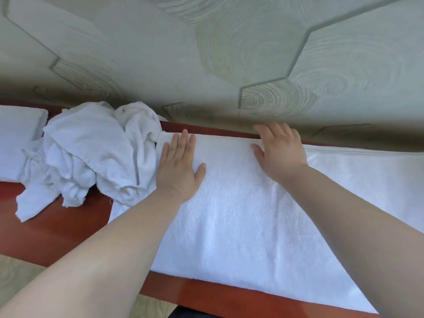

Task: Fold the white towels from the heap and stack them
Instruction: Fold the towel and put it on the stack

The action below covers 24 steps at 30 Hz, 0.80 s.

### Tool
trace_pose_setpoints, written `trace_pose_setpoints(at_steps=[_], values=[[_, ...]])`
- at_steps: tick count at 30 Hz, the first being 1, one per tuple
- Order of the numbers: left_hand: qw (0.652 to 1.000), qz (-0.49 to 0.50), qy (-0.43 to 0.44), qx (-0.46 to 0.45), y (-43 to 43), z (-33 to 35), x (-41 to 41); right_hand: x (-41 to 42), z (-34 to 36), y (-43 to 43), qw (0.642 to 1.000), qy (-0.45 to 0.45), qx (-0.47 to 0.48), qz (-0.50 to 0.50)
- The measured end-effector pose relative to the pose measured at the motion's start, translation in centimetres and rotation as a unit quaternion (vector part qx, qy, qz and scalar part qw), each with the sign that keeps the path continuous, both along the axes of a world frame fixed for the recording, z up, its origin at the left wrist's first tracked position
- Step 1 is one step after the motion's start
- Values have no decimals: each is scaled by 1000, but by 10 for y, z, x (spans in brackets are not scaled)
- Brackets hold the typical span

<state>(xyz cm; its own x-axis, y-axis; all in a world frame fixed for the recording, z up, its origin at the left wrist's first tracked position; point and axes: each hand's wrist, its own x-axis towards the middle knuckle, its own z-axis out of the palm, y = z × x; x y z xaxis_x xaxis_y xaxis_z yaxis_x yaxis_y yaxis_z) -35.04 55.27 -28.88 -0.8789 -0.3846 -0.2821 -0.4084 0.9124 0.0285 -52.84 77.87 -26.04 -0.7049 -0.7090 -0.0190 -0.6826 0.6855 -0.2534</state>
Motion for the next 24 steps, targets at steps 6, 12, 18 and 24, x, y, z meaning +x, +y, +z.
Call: trace_pose_setpoints(at_steps=[6,12,18,24], values=[[1000,5,-4,-4,1,0,0,-18,25,27,968,-116,213,-70],[1000,1,-2,-12,0,-1,0,-33,28,24,947,-156,272,-65],[1000,-3,2,-12,-2,-3,0,-43,37,10,918,-201,338,-57],[1000,0,7,-5,-2,-4,0,-56,50,5,918,-293,266,-3]])
